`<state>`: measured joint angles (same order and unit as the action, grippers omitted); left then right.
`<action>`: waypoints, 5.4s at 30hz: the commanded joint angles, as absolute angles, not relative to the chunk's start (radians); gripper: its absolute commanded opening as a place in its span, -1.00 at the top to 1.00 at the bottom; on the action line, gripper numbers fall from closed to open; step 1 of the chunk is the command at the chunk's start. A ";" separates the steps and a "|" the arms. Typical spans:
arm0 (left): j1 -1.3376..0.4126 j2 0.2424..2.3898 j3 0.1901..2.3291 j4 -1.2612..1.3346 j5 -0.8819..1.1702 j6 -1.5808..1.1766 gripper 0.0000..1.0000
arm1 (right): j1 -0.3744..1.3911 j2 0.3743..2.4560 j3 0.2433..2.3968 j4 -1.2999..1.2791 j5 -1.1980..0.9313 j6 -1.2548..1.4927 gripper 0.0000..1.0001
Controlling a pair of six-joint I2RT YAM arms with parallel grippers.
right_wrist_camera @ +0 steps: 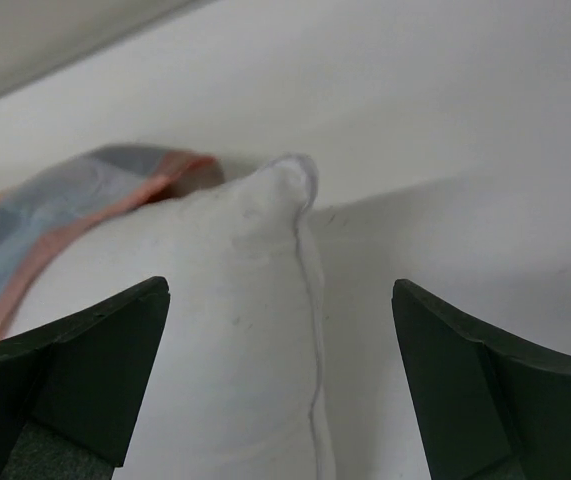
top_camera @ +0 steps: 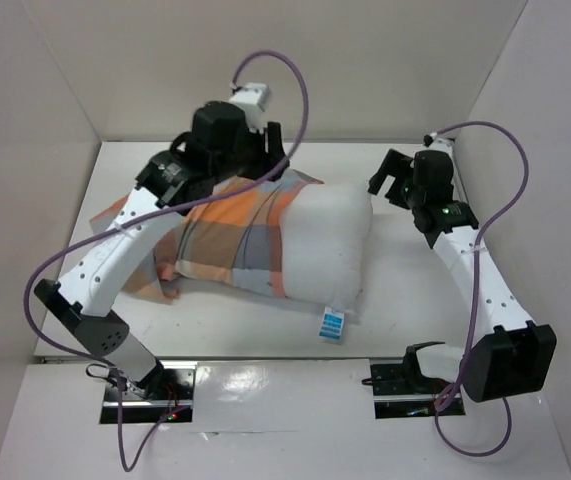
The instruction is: Put the pillow into the pillowcase
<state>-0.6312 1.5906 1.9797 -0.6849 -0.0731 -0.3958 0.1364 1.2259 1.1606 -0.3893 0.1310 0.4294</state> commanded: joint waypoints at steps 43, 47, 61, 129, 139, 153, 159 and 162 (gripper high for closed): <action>-0.833 1.759 1.786 -0.954 -0.424 -0.555 0.34 | 0.132 1.064 0.729 -0.399 -0.456 0.423 -1.00; -0.822 1.759 1.844 -0.963 -0.329 -0.543 1.00 | 0.163 1.132 0.689 -0.306 -0.641 0.416 -0.82; -0.925 2.034 2.266 -0.359 0.853 -0.730 1.00 | 0.328 1.351 0.717 0.696 -0.654 0.894 1.00; -0.595 1.375 1.516 -0.497 -0.302 -0.462 -0.49 | 0.296 1.141 0.715 -0.023 -0.341 0.644 1.00; -0.941 1.160 0.982 -0.388 -0.164 -0.701 0.09 | 0.296 1.232 0.779 0.049 -0.371 0.687 1.00; -1.000 1.356 0.733 0.015 -0.339 -0.794 -0.54 | 0.256 1.264 0.857 0.038 -0.413 0.667 1.00; -0.968 1.460 0.739 0.144 -0.314 -0.861 -0.56 | 0.256 1.264 0.879 0.015 -0.413 0.655 1.00; -0.959 1.479 0.739 0.182 -0.370 -0.868 -0.49 | 0.256 1.255 0.888 0.006 -0.402 0.655 1.00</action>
<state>-0.9752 1.4670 0.7139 0.0822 -0.3176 -0.8276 0.2573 1.2667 0.8185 -0.0532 -0.3805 0.6643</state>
